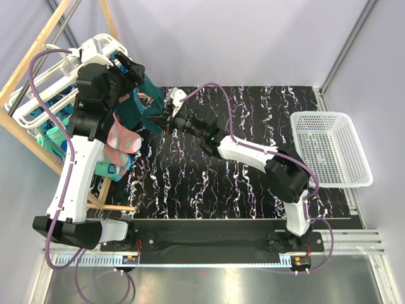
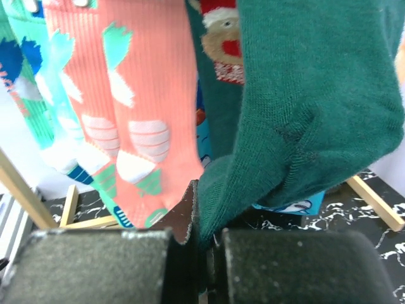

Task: Remove the socks clipped to the hanger

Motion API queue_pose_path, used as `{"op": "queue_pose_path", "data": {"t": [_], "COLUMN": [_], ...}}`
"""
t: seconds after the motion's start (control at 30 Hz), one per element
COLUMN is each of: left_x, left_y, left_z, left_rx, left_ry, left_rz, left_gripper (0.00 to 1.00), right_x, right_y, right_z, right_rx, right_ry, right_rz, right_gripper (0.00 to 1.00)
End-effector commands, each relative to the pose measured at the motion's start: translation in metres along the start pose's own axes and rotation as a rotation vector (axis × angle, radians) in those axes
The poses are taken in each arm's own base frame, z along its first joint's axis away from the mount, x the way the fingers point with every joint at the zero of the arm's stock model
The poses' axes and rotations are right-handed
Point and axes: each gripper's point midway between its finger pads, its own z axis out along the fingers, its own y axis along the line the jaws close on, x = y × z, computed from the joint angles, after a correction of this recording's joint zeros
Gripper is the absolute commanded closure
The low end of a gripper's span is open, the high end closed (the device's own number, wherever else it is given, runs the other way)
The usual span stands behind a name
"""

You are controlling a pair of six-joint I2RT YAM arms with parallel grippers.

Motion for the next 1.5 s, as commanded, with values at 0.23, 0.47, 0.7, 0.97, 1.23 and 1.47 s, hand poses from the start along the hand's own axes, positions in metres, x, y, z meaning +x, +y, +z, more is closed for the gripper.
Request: {"op": "queue_pose_path", "data": {"t": [0.23, 0.47, 0.7, 0.97, 1.23, 1.47], "left_x": [-0.020, -0.025, -0.037, -0.040, -0.046, -0.047], "left_y": [-0.007, 0.003, 0.013, 0.018, 0.021, 0.025], "left_z": [0.014, 0.015, 0.013, 0.017, 0.022, 0.019], "left_rx": [0.025, -0.032, -0.099, -0.133, -0.169, -0.199], "left_ry": [-0.078, -0.109, -0.152, -0.160, -0.166, -0.169], "left_rz": [-0.048, -0.070, -0.079, -0.079, -0.076, -0.075], "left_gripper": [0.24, 0.24, 0.30, 0.30, 0.32, 0.34], "right_x": [-0.045, -0.044, -0.041, -0.042, -0.041, -0.041], "right_y": [0.016, 0.019, 0.019, 0.020, 0.019, 0.018], "right_z": [-0.012, -0.013, -0.013, -0.013, -0.014, -0.014], "right_rx": [-0.071, -0.097, -0.101, -0.104, -0.106, -0.095], "right_ry": [-0.074, -0.073, -0.068, -0.070, -0.069, -0.075], "right_rz": [-0.010, 0.007, 0.014, 0.016, 0.015, 0.004], "right_gripper": [1.00, 1.00, 1.00, 1.00, 1.00, 1.00]}}
